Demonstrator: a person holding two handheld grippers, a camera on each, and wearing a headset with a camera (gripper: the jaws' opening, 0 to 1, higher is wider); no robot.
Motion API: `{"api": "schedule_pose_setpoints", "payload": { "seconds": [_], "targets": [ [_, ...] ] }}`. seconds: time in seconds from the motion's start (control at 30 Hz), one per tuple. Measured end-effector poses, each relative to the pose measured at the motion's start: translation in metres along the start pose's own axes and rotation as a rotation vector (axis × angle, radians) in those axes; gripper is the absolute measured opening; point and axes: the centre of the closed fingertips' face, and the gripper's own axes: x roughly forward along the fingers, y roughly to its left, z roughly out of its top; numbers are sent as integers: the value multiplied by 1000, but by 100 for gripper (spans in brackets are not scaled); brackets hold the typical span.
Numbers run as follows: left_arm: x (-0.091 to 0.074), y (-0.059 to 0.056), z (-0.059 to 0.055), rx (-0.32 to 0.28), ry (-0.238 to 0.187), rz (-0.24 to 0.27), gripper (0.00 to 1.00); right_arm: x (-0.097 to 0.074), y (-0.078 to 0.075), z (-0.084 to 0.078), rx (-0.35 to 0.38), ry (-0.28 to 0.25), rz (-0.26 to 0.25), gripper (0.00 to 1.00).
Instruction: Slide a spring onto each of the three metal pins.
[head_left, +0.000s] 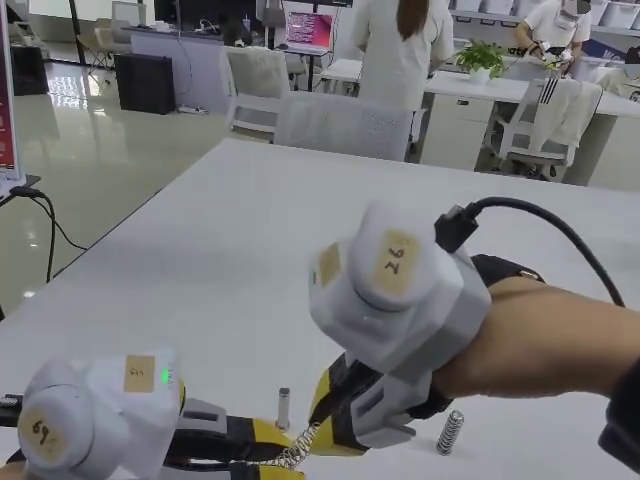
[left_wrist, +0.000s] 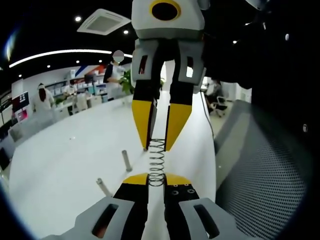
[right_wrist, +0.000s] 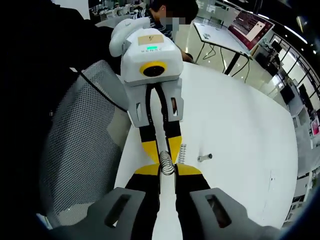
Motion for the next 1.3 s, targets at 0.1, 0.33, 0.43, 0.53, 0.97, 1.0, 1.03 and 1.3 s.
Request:
{"api": "schedule_pose_setpoints", "payload": {
  "seconds": [0.1, 0.33, 0.43, 0.53, 0.97, 1.0, 1.03, 1.3],
  "targets": [
    [0, 0, 2, 1, -9, 1, 3, -1, 0, 6, -15, -11, -9, 8],
    [0, -1, 3, 11, -4, 0, 3, 0, 1, 10, -27, -24, -8, 8],
    [0, -1, 2, 12, -2, 0, 3, 0, 1, 9, -27, -20, -1, 8],
    [0, -1, 3, 6, -10, 1, 3, 0, 1, 9, -28, -21, -1, 9],
    [2, -6, 3, 24, 5, -18, 3, 16, 6, 1, -17, 14, 48, 10],
    [3, -6, 3, 26, 9, -20, 3, 16, 7, 1, -15, 17, 54, 9],
    [3, -7, 3, 27, 9, -21, 3, 17, 7, 1, -15, 20, 57, 9],
    [4, -8, 3, 28, 13, -27, 3, 21, 10, 0, -12, 31, 70, 9]
  ]
}}
